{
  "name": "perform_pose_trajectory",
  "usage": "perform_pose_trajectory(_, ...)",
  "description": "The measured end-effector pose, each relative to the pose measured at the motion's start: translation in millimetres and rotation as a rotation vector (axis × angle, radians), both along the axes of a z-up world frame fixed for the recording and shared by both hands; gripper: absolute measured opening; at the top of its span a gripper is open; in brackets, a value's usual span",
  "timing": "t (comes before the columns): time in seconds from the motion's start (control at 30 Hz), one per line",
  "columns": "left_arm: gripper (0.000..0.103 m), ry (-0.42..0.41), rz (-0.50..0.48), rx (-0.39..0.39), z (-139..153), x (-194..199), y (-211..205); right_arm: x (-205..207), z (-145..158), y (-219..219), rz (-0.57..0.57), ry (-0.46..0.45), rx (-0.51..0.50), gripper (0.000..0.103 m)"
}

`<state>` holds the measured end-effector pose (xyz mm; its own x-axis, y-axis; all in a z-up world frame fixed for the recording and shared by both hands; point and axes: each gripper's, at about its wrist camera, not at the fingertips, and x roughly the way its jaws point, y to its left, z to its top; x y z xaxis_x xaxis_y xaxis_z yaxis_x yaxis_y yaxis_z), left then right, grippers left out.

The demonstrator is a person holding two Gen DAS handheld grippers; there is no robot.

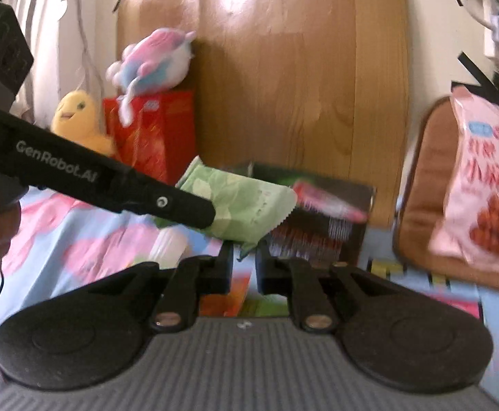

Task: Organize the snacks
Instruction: 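Drop the leaf-pattern packet into the black tin with the left tool, then move the left tool toward the snacks beside the white cup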

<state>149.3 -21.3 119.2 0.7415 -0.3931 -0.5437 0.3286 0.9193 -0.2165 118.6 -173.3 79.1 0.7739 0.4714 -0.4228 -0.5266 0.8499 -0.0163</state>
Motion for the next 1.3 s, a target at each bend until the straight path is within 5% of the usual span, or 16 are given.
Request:
perform_pose_trajectory(0.07,0.059,0.008,0.028,0.012,-3,27,1,27,-1,8,-0.039,-0.023,-0.014,0.02)
perform_pose_trajectory(0.17,0.059,-0.003,0.113,0.019,-5,40,17,57,-8,7,-0.136,-0.039,-0.041,0.042)
perform_pose_trajectory(0.33,0.059,0.005,0.143,-0.139,-19,10,67,43,-16,-28,-0.109,0.055,0.143,0.042)
perform_pose_trajectory(0.6,0.056,0.096,0.122,-0.222,-52,-51,87,4,-36,-12,0.067,0.21,0.203,0.042)
perform_pose_trajectory(0.83,0.049,0.185,0.146,-0.257,-78,-96,100,3,-37,28,0.133,0.248,0.197,0.039)
perform_pose_trajectory(0.9,0.049,0.22,0.143,-0.268,-86,-107,105,2,-42,36,0.156,0.283,0.154,0.025)
perform_pose_trajectory(1.0,0.049,0.244,0.125,-0.276,-95,-120,105,-14,-44,34,0.156,0.3,0.087,0.021)
perform_pose_trajectory(1.17,0.049,0.254,0.081,-0.276,-102,-130,99,-75,-47,1,0.099,0.327,0.072,0.022)
perform_pose_trajectory(1.3,0.05,0.256,0.074,-0.29,-102,-129,96,-117,-51,-20,0.19,0.373,0.078,0.03)
